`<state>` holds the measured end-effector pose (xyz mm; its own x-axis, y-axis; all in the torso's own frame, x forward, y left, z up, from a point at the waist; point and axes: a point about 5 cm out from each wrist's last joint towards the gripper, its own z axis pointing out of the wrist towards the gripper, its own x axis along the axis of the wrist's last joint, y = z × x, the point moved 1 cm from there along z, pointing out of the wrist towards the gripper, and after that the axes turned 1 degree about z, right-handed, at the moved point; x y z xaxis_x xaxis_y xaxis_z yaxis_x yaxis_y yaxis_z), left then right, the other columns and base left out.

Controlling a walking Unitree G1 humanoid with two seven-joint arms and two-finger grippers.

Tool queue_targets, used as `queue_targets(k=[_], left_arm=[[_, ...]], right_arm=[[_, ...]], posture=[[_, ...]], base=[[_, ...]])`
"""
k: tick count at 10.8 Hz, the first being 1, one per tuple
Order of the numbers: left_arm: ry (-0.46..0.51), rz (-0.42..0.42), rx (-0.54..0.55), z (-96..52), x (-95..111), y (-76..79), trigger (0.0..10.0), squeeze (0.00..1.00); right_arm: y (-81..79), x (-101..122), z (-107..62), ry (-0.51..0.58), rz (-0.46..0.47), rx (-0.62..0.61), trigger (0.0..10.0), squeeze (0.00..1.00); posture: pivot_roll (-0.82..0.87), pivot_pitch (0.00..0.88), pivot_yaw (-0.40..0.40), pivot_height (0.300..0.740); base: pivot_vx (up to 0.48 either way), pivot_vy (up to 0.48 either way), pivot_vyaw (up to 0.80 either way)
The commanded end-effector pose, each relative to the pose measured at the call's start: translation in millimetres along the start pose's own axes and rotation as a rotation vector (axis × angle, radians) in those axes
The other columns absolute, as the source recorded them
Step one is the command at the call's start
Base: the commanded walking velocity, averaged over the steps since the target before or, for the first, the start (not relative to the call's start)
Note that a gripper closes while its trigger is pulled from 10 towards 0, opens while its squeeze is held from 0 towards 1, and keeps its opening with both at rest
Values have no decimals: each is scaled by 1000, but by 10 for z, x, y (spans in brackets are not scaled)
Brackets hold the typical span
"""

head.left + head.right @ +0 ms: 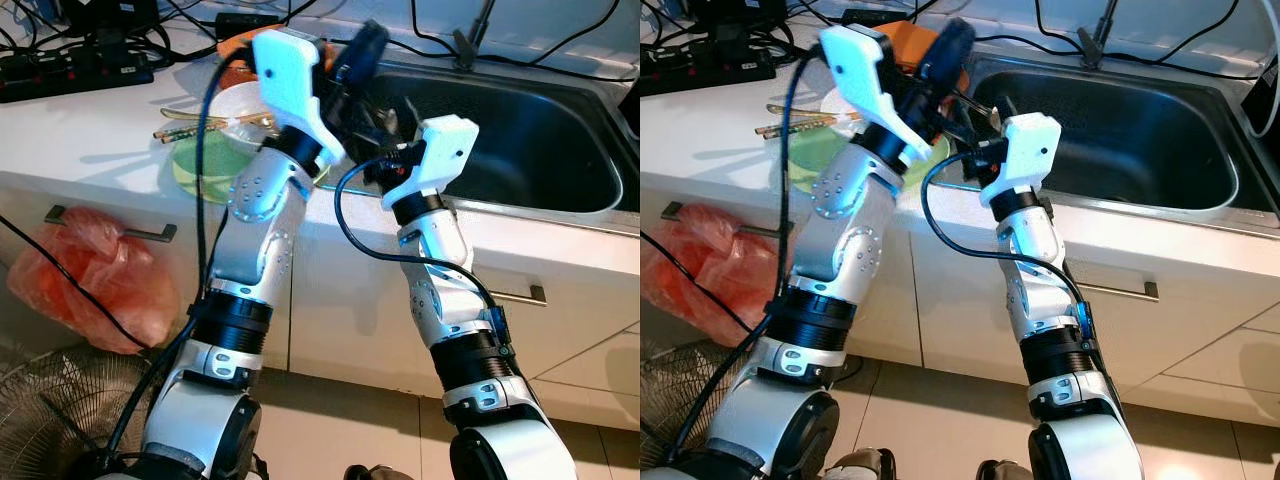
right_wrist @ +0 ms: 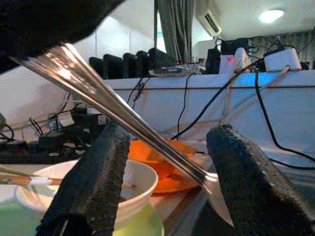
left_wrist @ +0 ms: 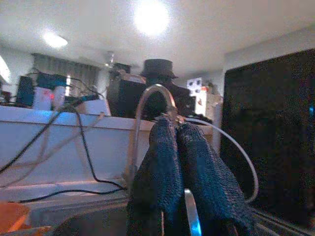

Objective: Kitchen organization

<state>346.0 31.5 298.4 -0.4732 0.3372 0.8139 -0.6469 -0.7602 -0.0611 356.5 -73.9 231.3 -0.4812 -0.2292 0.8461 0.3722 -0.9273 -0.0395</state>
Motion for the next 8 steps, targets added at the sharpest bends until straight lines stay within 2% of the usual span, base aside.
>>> queue_targets(k=[1, 5, 6, 7, 8], left_arm=[[-33, -6, -43, -9, -65, 85, 10000, 0], [-76, -3, -110, -21, -132, 201, 10000, 0], [-77, -2, -112, -20, -129, 205, 10000, 0], [-76, 3, -113, -17, -121, 210, 10000, 0], [-75, 5, -112, -17, -118, 208, 10000, 0]], right_arm=[[-10, 21, -9, 9, -6, 13, 10000, 0], [-5, 7, -25, 1, -10, 11, 10000, 0], [0, -13, -31, -11, -16, 9, 4471, 0], [13, -39, -45, -22, -16, 3, 0, 0], [11, -46, -47, -26, -15, 6, 0, 0]], posture=[[51, 88, -21, 740], [51, 87, -19, 740], [52, 87, -19, 740], [54, 88, -20, 740], [56, 89, -22, 740]], base=[[0, 0, 0], [0, 0, 0], [0, 0, 0], [0, 0, 0], [0, 0, 0]])
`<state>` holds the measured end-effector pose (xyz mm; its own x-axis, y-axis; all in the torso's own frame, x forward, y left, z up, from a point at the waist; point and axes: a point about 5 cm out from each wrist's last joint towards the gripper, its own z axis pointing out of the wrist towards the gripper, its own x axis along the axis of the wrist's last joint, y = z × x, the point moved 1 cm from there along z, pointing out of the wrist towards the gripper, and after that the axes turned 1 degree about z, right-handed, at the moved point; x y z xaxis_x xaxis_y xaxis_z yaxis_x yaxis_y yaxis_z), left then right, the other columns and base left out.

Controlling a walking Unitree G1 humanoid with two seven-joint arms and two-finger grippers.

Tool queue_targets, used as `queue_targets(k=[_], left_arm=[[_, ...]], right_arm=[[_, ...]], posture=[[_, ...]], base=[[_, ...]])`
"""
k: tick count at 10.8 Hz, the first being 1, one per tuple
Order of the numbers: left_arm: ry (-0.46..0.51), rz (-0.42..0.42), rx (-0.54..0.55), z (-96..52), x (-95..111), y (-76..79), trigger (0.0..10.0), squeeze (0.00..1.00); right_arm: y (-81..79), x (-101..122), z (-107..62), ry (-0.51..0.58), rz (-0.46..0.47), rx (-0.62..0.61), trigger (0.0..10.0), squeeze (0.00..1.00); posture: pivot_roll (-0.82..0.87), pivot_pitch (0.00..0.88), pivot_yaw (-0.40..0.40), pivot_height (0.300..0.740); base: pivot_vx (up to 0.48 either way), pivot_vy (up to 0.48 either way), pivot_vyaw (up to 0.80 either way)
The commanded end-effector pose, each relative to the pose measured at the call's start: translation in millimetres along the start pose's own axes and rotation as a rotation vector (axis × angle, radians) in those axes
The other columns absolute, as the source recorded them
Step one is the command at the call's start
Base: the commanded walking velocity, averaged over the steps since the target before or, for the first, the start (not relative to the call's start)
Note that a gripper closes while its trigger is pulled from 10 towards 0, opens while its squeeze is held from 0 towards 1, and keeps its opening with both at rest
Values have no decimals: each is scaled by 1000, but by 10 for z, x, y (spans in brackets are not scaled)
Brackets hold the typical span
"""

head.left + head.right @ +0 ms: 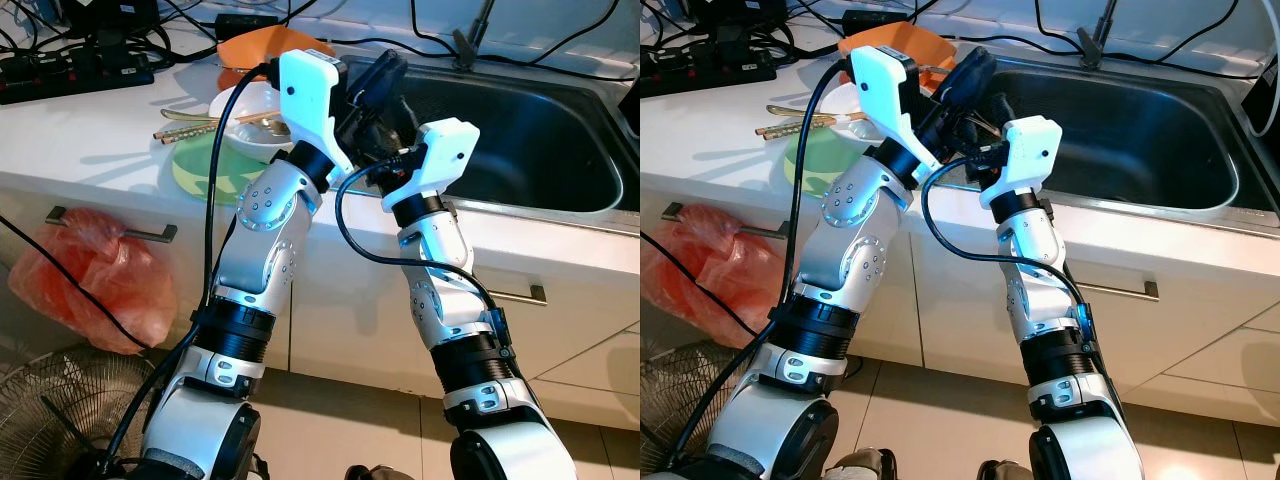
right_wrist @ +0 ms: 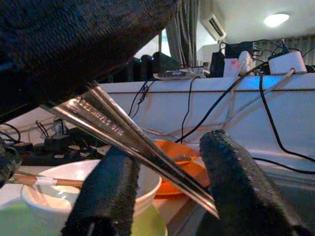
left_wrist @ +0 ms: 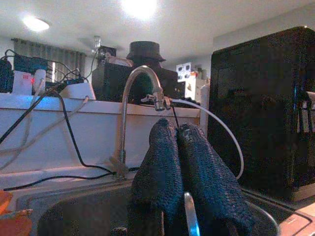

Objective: Kitchen organization

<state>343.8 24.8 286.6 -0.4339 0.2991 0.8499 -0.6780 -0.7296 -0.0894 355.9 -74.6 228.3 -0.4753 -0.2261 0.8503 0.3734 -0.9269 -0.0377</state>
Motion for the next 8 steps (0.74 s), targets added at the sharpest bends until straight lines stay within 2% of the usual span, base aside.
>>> queue_targets(k=[1, 8], left_arm=[[-8, 8, -59, 36, -1, 131, 10000, 0], [0, 13, -53, 42, 24, 120, 10000, 0]], right_arm=[[6, -30, -23, -20, -15, 4, 0, 0], [24, -59, -34, -33, -22, 0, 0, 0]], posture=[[56, 89, -22, 740], [56, 89, -23, 740]], base=[[0, 0, 0], [0, 0, 0]])
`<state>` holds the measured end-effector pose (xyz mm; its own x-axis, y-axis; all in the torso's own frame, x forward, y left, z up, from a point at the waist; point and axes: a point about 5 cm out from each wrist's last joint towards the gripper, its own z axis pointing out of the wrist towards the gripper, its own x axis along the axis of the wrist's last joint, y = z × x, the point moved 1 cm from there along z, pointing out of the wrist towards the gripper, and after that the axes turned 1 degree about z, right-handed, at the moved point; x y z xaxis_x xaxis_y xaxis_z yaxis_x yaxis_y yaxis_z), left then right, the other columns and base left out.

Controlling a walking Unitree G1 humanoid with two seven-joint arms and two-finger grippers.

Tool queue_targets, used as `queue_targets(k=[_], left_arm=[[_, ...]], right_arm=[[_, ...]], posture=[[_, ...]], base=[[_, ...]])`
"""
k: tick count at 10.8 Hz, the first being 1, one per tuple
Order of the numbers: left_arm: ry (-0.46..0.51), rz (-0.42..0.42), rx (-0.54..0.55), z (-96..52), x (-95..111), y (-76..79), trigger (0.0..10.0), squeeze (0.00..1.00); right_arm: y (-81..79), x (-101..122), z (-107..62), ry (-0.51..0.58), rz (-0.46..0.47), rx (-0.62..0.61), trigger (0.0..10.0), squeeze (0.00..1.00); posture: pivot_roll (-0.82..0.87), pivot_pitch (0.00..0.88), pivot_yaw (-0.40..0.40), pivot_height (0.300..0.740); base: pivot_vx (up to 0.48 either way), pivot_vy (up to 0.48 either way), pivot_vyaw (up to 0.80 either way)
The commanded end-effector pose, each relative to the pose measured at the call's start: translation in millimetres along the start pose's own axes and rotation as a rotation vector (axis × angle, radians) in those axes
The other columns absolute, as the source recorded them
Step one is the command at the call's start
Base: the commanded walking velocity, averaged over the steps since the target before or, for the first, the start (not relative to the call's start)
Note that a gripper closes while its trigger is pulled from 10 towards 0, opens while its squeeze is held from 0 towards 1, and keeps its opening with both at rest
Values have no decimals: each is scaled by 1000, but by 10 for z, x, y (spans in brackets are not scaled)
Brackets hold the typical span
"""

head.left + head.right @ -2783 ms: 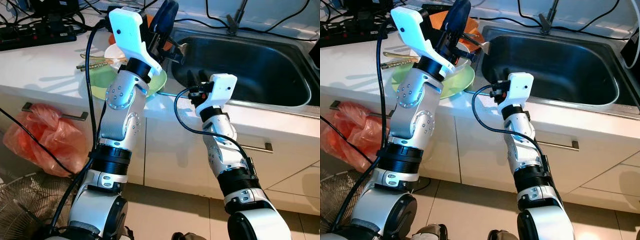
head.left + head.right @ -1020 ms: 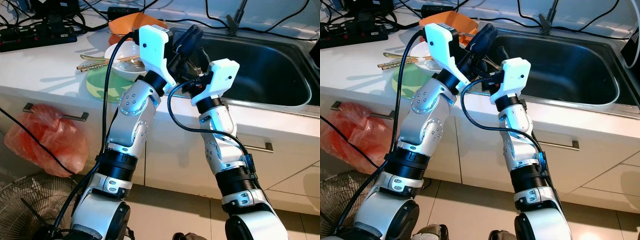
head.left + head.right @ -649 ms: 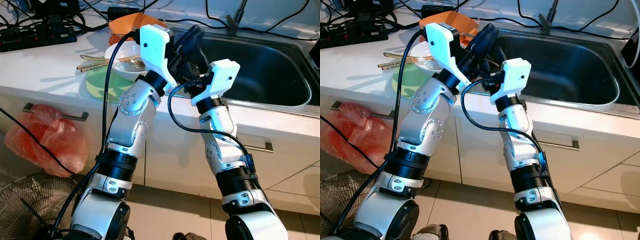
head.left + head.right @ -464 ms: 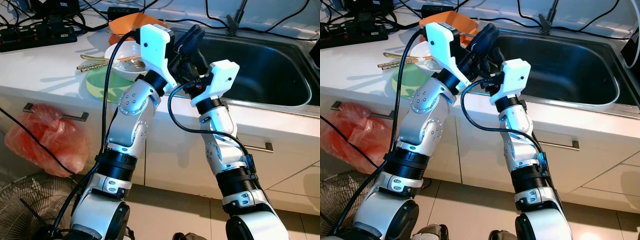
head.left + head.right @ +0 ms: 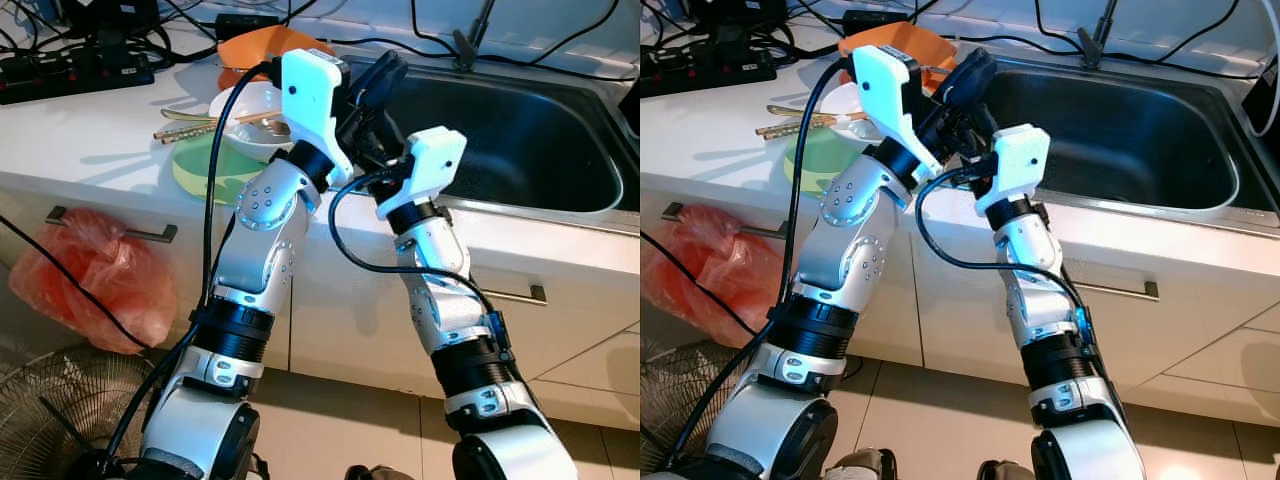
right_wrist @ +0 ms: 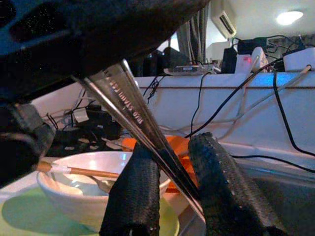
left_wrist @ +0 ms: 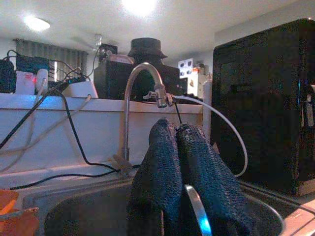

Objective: Kitchen organization

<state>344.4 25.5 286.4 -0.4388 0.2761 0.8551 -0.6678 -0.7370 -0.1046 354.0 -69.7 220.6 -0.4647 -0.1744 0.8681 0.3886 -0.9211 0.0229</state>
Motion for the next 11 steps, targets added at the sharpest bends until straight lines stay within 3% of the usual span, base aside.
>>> queue_targets(k=[1, 2, 3, 4, 10, 11], left_arm=[[12, -2, -49, 45, 28, 119, 10000, 0], [5, 3, -43, 45, 19, 109, 10000, 0], [-7, 4, -34, 44, -2, 99, 10000, 204], [-13, -11, -25, 42, -17, 92, 10000, 1000], [-15, -4, -16, 16, -12, 73, 10000, 1000], [-16, 0, -13, 7, -15, 68, 10000, 0]], right_arm=[[75, 3, 2, -1, 22, -45, 0, 0], [77, 2, 2, -1, 22, -47, 0, 0], [78, 2, 1, 0, 21, -49, 0, 0], [81, 2, 0, 0, 21, -51, 0, 0], [179, -24, 5, -23, 1, -97, 0, 0], [196, -20, 9, -22, -2, -103, 0, 0]], posture=[[56, 89, -23, 740], [55, 90, -22, 740], [54, 89, -22, 740], [54, 89, -22, 740], [57, 86, -23, 740], [58, 86, -24, 740]], base=[[0, 0, 0], [0, 0, 0], [0, 0, 0], [0, 0, 0], [0, 0, 0], [0, 0, 0]])
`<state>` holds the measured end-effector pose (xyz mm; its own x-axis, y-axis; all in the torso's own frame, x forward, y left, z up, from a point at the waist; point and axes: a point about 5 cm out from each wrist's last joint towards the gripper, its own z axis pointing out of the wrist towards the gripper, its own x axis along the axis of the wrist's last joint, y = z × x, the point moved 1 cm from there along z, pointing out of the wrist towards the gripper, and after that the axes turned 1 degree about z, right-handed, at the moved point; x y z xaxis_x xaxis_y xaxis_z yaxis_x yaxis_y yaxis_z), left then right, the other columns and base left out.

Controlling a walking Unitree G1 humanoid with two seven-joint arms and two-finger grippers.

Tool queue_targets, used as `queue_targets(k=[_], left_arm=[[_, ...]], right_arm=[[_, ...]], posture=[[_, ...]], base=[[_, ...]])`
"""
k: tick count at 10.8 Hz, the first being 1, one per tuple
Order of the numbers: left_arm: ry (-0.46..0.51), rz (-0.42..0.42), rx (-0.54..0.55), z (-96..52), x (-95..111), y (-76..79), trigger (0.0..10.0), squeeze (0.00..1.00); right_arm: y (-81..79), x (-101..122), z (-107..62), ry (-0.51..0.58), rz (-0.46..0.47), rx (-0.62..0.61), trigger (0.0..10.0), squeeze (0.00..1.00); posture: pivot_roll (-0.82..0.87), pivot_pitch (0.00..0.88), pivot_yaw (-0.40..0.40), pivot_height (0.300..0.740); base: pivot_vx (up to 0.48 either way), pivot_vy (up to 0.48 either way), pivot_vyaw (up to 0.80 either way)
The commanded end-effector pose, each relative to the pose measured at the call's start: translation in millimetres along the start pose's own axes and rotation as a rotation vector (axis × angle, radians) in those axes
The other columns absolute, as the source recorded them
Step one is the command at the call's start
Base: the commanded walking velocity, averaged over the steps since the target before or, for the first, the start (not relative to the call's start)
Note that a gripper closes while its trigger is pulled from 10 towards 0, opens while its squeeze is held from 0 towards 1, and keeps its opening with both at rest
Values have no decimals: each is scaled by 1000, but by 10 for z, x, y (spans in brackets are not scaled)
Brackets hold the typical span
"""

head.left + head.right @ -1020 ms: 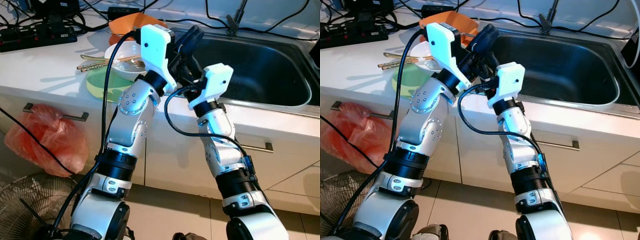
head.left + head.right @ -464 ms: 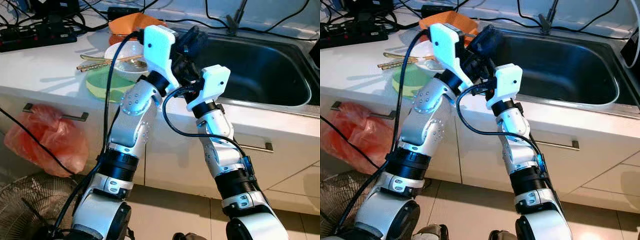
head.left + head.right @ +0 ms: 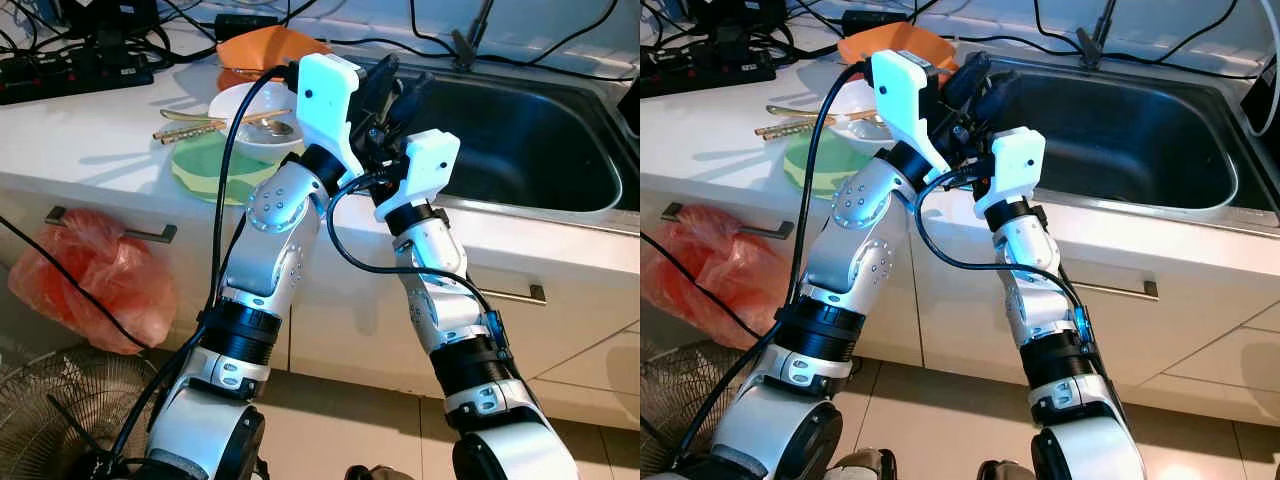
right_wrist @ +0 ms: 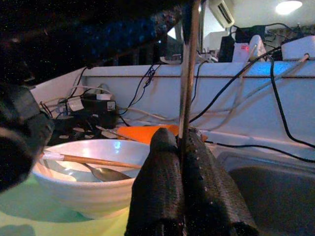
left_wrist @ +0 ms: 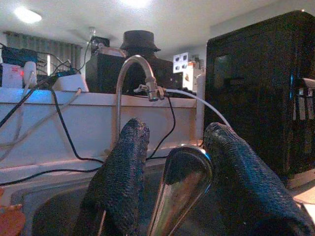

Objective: Kitchen organization

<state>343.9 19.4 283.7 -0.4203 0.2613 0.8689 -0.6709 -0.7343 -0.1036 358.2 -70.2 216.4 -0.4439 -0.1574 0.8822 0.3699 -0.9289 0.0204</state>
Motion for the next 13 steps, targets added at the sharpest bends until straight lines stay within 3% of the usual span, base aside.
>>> queue_targets(k=[1, 9, 10, 11, 13], left_arm=[[6, 6, -3, -42, 7, 8, 10000, 0], [55, -63, 50, -155, 126, -111, 10000, 0], [52, -66, 60, -182, 128, -121, 10000, 0], [38, -61, 68, -200, 103, -127, 10000, 0], [1, -31, 68, -245, 43, -107, 10000, 0]], right_arm=[[223, 46, 13, 8, 2, -98, 0, 0], [537, -8, 42, -47, -69, -194, 0, 0], [608, -19, 44, -63, -85, -230, 6745, 0], [643, -24, 48, -73, -101, -245, 10000, 0], [775, -20, 70, -93, -134, -287, 10000, 0]], posture=[[59, 84, -25, 740], [65, 75, -29, 740], [67, 78, -32, 740], [67, 78, -32, 740], [71, 84, -35, 740]], base=[[0, 0, 0], [0, 0, 0], [0, 0, 0], [0, 0, 0], [0, 0, 0]])
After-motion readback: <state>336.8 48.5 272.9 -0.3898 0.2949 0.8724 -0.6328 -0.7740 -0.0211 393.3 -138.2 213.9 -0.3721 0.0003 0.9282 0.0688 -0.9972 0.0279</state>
